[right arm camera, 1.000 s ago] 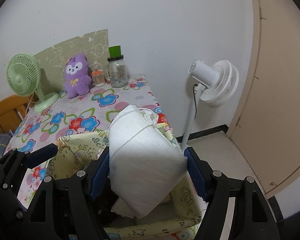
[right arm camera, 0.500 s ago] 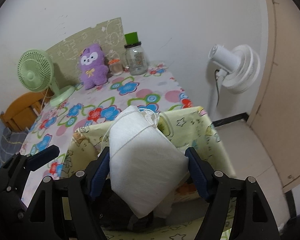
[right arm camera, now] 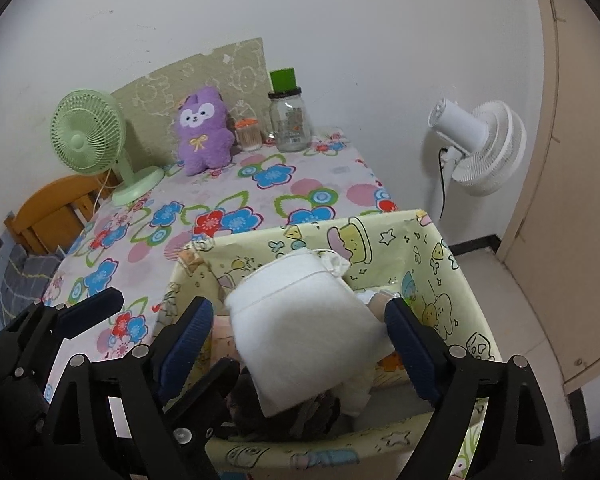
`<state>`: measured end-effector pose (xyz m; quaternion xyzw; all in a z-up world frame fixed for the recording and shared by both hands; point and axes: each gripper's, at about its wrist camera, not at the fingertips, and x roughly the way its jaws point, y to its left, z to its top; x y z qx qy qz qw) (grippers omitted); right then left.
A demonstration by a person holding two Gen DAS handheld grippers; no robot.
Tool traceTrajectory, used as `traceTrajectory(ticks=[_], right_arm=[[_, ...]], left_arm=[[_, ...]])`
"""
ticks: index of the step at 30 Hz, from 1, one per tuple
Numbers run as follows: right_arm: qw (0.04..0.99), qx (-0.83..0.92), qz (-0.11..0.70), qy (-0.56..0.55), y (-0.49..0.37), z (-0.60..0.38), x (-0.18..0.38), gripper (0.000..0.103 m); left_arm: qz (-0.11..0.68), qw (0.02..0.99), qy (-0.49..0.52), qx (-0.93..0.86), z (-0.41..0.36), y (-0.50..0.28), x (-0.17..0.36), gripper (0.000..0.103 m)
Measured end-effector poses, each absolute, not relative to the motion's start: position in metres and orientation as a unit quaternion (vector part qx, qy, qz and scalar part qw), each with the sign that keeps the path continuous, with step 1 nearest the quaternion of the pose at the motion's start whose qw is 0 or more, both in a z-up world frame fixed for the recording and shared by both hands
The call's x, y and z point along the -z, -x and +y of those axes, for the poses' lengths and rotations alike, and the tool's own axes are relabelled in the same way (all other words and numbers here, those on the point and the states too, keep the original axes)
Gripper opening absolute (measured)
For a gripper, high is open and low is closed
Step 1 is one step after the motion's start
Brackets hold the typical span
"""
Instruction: Organize soft objects
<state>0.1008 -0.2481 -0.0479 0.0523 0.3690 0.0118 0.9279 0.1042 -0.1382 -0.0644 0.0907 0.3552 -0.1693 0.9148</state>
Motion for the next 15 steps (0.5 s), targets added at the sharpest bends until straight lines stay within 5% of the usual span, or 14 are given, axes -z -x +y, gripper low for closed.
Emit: traceTrajectory(ticks=[15], right_arm=[[0.938, -0.010, 0.346, -0.033, -0.072, -0.222, 0.027, 0.090]], left_arm=[[0.341, 0.923, -0.082, 0.157, -0.114, -0.084, 0.051, 0.099]])
